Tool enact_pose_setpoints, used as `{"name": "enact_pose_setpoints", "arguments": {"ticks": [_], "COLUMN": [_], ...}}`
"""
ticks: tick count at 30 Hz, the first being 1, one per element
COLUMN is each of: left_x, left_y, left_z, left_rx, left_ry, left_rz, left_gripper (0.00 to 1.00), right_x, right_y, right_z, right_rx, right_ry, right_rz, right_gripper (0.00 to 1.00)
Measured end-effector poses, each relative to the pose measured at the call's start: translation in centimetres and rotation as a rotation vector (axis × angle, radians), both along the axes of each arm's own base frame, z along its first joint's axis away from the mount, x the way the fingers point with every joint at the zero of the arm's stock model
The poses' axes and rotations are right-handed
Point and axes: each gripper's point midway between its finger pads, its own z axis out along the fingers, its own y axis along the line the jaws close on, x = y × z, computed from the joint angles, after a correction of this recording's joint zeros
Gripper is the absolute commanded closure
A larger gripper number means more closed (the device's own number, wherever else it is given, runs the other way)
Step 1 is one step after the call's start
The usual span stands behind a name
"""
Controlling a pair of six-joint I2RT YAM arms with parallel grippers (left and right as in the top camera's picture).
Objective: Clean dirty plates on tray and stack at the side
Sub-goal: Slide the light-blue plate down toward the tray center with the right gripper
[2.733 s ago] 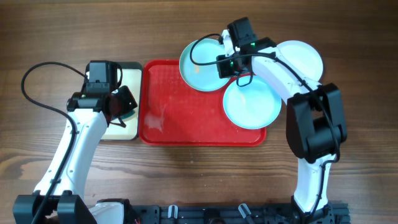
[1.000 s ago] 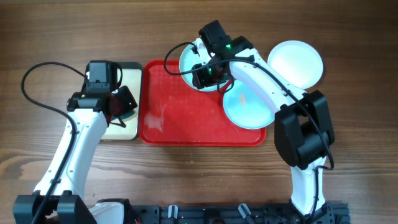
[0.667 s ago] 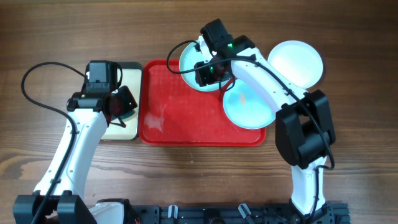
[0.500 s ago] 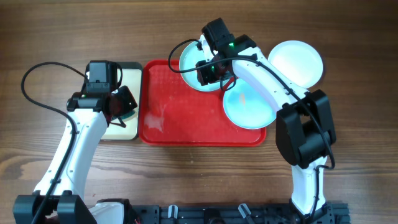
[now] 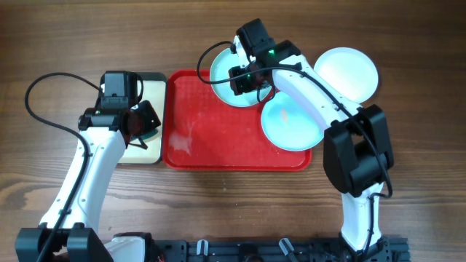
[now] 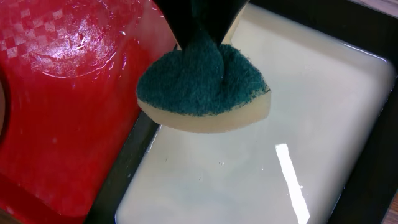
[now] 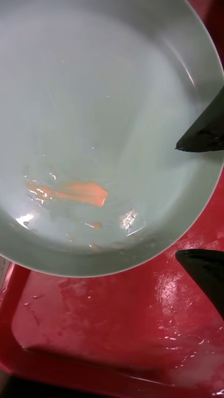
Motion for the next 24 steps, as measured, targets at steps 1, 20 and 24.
{"name": "enact_pose_setpoints", "arguments": {"ticks": [1,20,24], "left_x": [0.0,0.0,0.0], "left_y": [0.0,0.0,0.0], "left_z": [0.0,0.0,0.0], "left_rx": [0.0,0.002,0.002], "left_ry": [0.0,0.001,0.001], "left_rz": [0.0,0.001,0.001], "left_gripper": [0.96,0.96,0.96], "right_x": [-0.3,6.1,5.9], "right_y": [-0.3,-10.8,-12.5], "right_z": [-0.1,-0.2,-1.1], "right_rx": [-0.008,-0.124,-0.115], "right_ry": [0.014,-0.108,-0.076], "right_rz": [-0.003,-0.271,-0.298], "right_gripper": [0.52,0.69,0.72]}}
